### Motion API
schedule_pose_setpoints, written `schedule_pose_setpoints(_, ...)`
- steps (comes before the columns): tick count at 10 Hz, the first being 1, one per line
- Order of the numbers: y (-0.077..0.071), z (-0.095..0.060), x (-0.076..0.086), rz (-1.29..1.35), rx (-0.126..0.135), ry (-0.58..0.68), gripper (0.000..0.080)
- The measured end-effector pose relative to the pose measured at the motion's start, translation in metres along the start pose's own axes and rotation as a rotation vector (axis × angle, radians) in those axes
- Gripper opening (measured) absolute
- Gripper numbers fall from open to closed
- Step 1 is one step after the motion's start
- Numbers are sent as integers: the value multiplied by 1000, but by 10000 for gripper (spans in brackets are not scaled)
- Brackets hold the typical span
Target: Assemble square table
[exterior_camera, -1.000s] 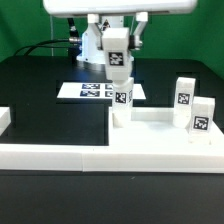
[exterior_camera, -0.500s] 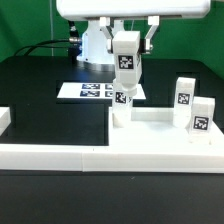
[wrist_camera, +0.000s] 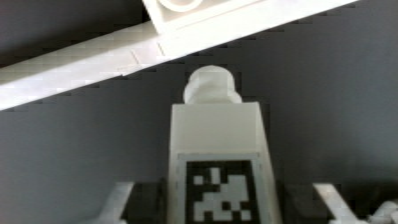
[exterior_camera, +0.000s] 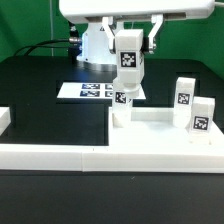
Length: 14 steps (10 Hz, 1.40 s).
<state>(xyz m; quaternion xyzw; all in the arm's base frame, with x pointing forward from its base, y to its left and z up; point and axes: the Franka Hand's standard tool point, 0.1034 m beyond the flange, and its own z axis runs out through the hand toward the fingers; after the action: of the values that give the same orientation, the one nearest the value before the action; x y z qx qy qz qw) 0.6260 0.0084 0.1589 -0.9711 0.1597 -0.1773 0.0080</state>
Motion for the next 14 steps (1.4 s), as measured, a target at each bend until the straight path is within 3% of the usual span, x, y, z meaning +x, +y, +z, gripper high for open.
schedule_pose_setpoints(5, 0, 0, 0, 0, 0, 0, 290)
schedule_pose_setpoints(6, -4, -1, 8, -2, 12, 88, 290)
schedule_pose_setpoints(8, -2, 15, -21, -30, 3, 159, 290)
schedule_pose_setpoints(11, 4, 37, -38, -51, -21, 195, 290)
schedule_pose_setpoints(14, 2, 44, -40, -60, -26, 196, 290)
